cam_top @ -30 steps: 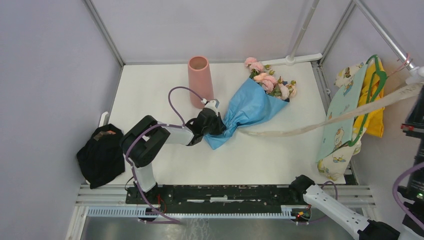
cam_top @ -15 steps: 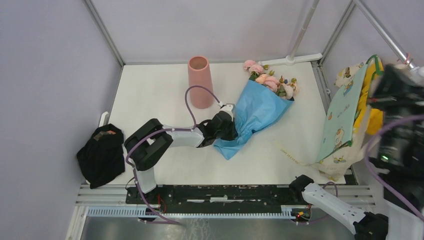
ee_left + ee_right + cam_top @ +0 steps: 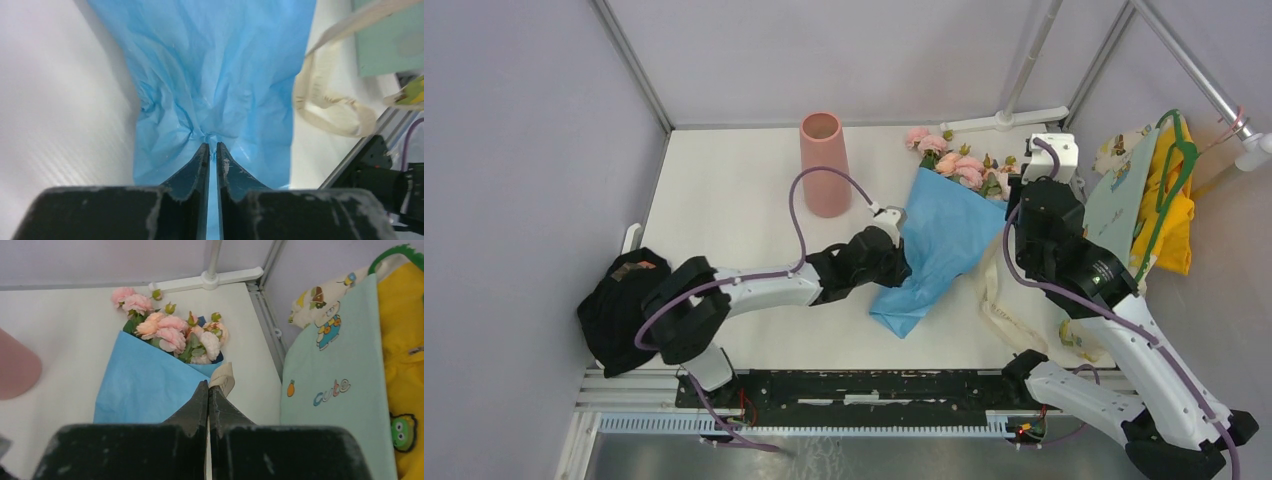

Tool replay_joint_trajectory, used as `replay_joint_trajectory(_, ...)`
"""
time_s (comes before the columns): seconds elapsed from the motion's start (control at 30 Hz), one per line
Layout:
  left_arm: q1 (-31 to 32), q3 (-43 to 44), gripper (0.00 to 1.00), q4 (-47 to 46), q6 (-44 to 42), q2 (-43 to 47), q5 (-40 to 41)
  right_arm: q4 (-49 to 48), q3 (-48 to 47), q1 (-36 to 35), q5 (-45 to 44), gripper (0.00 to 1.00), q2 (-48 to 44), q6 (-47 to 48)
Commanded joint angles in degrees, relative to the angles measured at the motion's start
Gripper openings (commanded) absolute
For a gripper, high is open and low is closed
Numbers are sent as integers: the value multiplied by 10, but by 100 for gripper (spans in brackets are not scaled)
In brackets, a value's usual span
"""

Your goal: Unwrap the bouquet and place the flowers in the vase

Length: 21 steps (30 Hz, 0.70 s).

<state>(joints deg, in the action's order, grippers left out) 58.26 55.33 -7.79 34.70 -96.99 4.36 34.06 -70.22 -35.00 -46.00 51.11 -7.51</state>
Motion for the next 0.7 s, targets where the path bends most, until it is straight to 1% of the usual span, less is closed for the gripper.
replay_joint_trajectory(0.0,-2,4,17,41,-39,100,80,3,-7,5,-92,0,2,-20)
replay_joint_trajectory(0.1,-2,1,19,74,-42,139,121,33,-21,25,-122,1,20,-28)
replay_joint_trajectory(0.2,-2,0,21,106,-43,173,152,53,-32,74,-121,3,31,-23)
replay_joint_trajectory(0.3,-2,4,25,132,-46,207,182,63,-46,119,-103,13,43,-10)
replay_joint_trajectory(0.37,-2,12,27,151,-50,233,206,76,-63,148,-117,15,57,-6)
replay_joint_trajectory(0.43,-2,21,32,173,-52,262,239,84,-70,167,-135,18,69,-8)
replay_joint_trajectory(0.5,-2,32,36,199,-53,287,275,79,-66,195,-112,19,80,-12)
replay_joint_trajectory(0.6,-2,42,43,231,-56,323,317,63,-46,249,-25,25,103,-19)
replay_joint_trajectory(0.67,-2,45,47,250,-55,349,344,51,-27,273,31,38,114,-23)
